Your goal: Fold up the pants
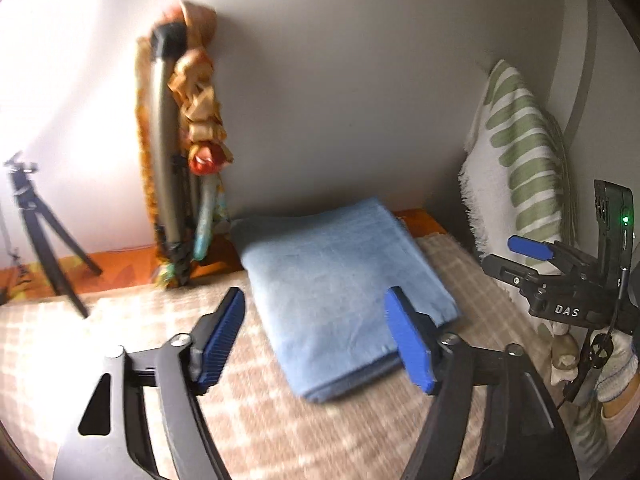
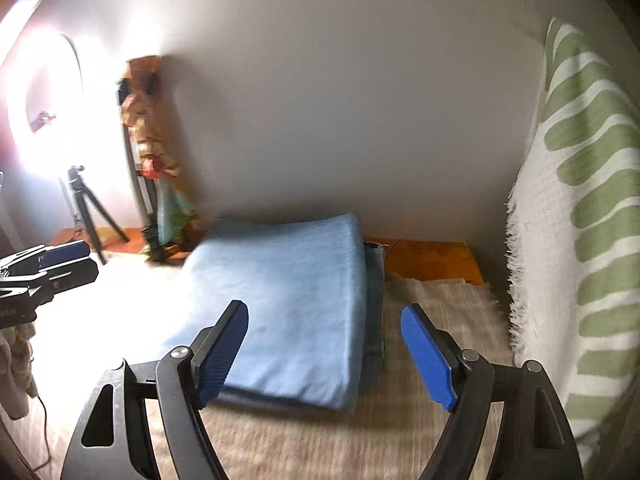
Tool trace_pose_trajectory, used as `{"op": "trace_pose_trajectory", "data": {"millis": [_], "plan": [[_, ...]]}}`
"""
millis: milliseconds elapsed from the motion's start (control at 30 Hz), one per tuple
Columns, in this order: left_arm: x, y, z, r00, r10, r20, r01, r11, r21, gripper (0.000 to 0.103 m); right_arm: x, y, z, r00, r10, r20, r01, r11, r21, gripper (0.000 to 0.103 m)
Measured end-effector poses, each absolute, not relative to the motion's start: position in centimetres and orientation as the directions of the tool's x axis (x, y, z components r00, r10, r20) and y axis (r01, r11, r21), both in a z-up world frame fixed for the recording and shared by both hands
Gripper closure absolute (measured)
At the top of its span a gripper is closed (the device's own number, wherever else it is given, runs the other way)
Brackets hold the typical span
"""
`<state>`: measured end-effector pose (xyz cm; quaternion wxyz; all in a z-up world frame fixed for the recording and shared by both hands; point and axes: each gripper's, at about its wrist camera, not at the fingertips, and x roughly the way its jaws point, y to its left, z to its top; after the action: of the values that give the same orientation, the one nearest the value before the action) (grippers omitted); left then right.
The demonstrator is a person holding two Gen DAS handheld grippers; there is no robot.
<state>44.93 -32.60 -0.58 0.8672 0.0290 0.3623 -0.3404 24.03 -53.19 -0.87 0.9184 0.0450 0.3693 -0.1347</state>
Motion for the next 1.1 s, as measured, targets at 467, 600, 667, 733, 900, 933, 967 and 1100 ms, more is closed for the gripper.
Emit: {"op": "trace_pose_trajectory", "data": {"millis": [467, 600, 667, 733, 900, 933, 967, 1100], "plan": [[33.8, -27.5, 4.1, 0.535, -0.593, -0.602, 0.623, 0.758, -0.193, 0.025, 13.4, -44.4, 5.0, 0.716, -0.290, -0.635, 0.304, 0.948, -0.090, 0.011], [31.3, -25.8, 4.8, 0.538, -0.604, -0.588, 0.624, 0.754, -0.204, 0.024, 10.6, -42.7, 6.1, 0.720, -0.294, -0.628, 0.317, 0.945, -0.079, 0.011], [30.1, -25.2, 5.1, 0.541, -0.603, -0.586, 0.627, 0.754, -0.197, 0.024, 9.1, -41.7, 6.5, 0.723, -0.295, -0.624, 0.319, 0.945, -0.077, 0.011], [28.9, -24.5, 5.3, 0.544, -0.604, -0.582, 0.632, 0.751, -0.189, 0.024, 7.9, -40.6, 6.8, 0.725, -0.300, -0.620, 0.320, 0.944, -0.083, 0.011], [25.8, -22.3, 6.0, 0.562, -0.607, -0.562, 0.627, 0.755, -0.189, 0.023, 5.4, -38.4, 7.0, 0.728, -0.289, -0.622, 0.313, 0.947, -0.074, 0.011], [25.2, -21.8, 6.1, 0.567, -0.606, -0.559, 0.626, 0.757, -0.187, 0.023, 4.6, -37.8, 7.1, 0.733, -0.285, -0.618, 0.312, 0.948, -0.067, 0.011], [24.8, -21.5, 6.2, 0.572, -0.603, -0.556, 0.623, 0.760, -0.184, 0.022, 4.2, -37.4, 7.1, 0.735, -0.282, -0.616, 0.310, 0.948, -0.064, 0.011], [22.5, -19.9, 6.2, 0.601, -0.581, -0.550, 0.605, 0.779, -0.161, 0.021, 2.8, -36.0, 6.8, 0.745, -0.273, -0.608, 0.303, 0.951, -0.055, 0.000]]}}
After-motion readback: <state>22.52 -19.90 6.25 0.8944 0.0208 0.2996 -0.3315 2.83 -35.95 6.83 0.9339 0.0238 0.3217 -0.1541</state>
